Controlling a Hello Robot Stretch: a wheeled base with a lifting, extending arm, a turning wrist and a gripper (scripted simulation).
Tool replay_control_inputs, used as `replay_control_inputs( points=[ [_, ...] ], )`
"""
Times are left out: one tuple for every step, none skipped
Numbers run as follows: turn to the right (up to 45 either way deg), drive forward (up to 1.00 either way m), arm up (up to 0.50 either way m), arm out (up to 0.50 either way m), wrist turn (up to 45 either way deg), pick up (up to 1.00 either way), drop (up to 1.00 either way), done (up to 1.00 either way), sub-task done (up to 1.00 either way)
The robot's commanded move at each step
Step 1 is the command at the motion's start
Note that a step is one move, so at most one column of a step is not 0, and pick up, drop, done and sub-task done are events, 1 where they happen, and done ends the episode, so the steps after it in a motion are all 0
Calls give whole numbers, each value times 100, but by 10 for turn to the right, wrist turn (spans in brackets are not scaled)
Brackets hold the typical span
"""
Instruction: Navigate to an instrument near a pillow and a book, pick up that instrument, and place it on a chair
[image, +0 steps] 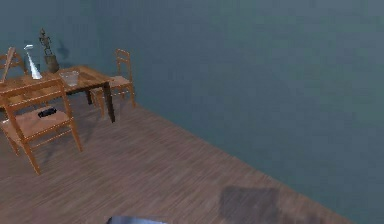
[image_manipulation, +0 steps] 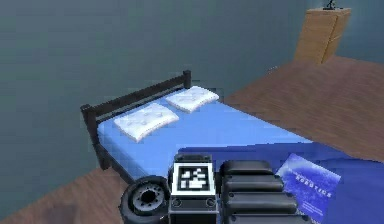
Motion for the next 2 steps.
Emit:
replay_control_inputs(
  points=[
    [0, 35, 0, 0, 0, 0, 0, 0, 0],
    [-450, 0, 0, 0, 0, 0, 0, 0, 0]
  ],
)
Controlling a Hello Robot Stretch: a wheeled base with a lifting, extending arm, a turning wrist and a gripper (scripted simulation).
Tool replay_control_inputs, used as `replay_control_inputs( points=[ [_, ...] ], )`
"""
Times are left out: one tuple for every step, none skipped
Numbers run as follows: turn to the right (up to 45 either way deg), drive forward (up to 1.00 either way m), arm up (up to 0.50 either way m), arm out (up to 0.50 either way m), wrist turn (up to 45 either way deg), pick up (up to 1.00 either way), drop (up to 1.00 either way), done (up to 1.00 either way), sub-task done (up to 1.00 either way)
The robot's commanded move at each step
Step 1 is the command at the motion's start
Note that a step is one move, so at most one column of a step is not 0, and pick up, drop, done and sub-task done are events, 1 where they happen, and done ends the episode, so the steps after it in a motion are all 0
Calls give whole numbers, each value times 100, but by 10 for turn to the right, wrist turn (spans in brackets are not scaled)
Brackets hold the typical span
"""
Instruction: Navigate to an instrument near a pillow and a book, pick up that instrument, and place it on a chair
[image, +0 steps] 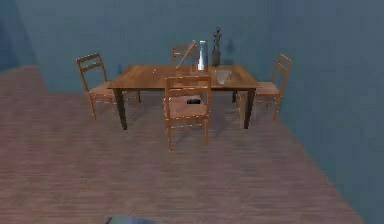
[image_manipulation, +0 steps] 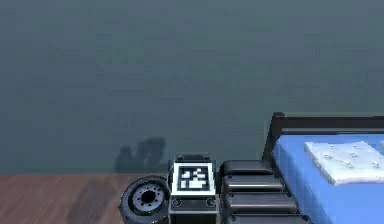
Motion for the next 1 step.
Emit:
replay_control_inputs(
  points=[
    [-450, 0, 0, 0, 0, 0, 0, 0, 0]
  ],
)
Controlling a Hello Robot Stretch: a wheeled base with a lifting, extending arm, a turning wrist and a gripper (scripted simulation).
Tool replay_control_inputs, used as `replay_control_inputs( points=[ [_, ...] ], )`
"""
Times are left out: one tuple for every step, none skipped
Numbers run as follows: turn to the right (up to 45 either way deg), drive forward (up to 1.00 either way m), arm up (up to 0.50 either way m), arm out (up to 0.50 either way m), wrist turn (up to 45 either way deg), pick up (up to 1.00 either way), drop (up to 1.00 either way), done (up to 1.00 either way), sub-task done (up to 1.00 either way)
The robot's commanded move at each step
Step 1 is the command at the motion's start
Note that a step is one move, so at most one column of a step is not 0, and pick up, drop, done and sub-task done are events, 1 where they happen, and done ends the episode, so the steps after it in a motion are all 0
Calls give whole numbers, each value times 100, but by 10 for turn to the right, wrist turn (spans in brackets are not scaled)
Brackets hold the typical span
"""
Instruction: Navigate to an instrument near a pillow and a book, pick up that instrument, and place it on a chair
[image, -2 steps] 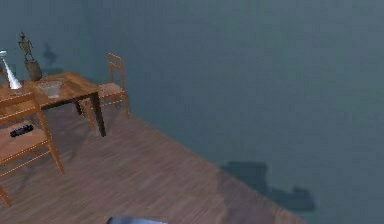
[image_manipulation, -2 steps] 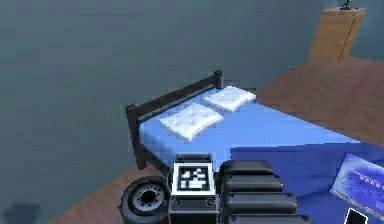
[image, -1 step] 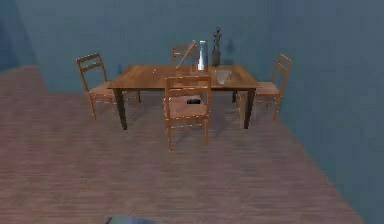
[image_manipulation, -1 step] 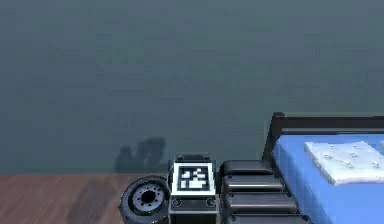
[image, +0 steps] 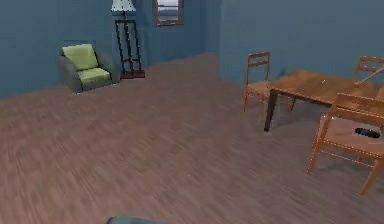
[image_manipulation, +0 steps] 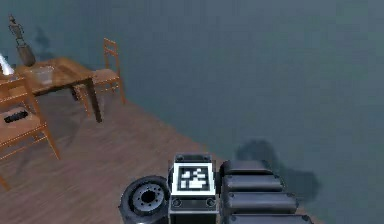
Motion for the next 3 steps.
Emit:
replay_control_inputs(
  points=[
    [0, 100, 0, 0, 0, 0, 0, 0, 0],
    [0, 100, 0, 0, 0, 0, 0, 0, 0],
    [-30, 0, 0, 0, 0, 0, 0, 0, 0]
  ],
)
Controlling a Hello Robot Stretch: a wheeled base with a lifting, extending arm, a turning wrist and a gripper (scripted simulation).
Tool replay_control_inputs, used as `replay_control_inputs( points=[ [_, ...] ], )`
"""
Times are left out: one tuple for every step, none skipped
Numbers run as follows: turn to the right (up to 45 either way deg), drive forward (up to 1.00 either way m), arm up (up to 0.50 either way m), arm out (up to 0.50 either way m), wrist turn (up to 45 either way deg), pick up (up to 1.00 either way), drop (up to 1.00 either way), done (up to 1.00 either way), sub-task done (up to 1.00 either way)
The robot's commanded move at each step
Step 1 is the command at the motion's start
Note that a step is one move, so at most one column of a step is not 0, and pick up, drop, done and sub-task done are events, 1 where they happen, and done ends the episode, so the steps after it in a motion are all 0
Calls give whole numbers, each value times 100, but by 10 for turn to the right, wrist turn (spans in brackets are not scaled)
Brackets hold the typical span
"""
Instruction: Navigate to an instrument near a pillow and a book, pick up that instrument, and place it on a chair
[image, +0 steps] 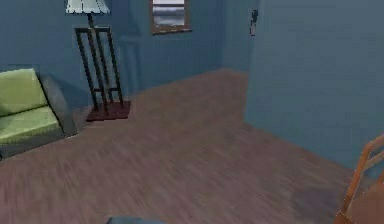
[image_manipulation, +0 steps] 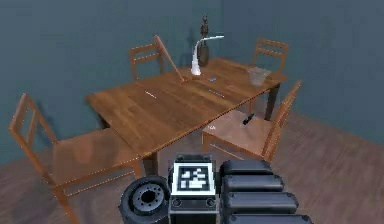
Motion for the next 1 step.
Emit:
replay_control_inputs(
  points=[
    [0, 100, 0, 0, 0, 0, 0, 0, 0]
  ],
)
